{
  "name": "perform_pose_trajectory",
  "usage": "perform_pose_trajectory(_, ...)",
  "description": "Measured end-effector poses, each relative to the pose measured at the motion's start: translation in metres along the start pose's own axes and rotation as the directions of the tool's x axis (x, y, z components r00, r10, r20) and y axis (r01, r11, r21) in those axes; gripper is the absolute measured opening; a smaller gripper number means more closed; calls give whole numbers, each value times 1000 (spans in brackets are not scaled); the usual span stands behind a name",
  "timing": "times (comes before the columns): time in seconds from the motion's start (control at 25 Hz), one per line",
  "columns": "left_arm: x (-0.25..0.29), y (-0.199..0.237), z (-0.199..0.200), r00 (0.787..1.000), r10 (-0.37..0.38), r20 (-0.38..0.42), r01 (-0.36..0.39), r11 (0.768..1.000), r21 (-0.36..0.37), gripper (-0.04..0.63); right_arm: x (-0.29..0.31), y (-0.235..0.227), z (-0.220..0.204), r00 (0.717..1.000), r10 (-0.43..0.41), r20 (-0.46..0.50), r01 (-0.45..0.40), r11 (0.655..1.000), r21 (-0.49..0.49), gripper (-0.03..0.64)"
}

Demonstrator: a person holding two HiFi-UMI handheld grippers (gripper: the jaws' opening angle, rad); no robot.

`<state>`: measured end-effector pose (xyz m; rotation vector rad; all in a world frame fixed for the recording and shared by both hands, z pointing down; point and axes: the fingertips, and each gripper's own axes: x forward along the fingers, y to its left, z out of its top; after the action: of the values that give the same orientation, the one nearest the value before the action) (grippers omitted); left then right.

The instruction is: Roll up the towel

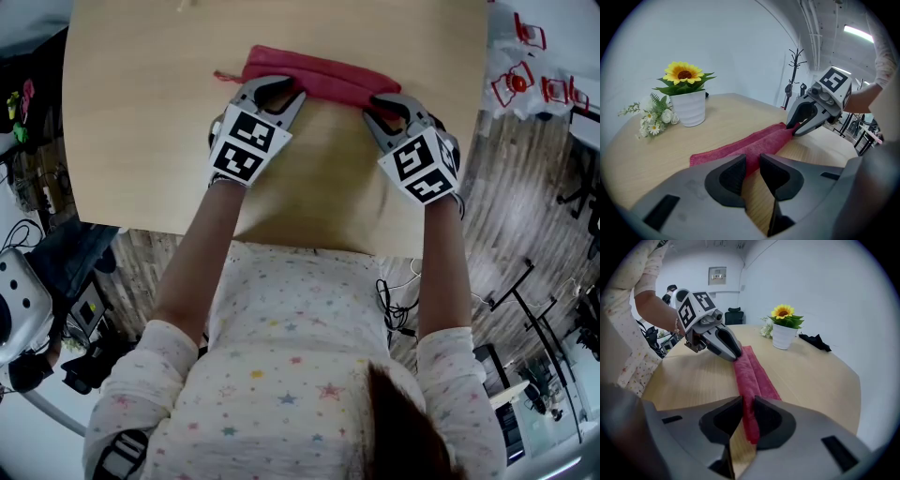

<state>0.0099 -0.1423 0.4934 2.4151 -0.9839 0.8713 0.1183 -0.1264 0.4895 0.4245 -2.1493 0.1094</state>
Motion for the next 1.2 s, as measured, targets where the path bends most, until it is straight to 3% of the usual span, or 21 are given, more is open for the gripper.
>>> perform_pose_trajectory(0.6, -28, -45, -35, 998, -53, -41, 54, 998, 33, 95, -19, 53, -18, 982, 188, -13, -189, 981, -52, 49)
perform_pose_trajectory(0.92, -42, -71, -48, 993, -105, -45, 106, 994, 21, 94, -33, 59, -30, 948, 317, 13, -315, 938, 144, 45)
perform_pose_trajectory(1.2, -23, -78, -45, 988, -141, -55, 143, 989, 37, 94, -34, 45, -26, 911, 402, 90, -410, 860, 305, 44)
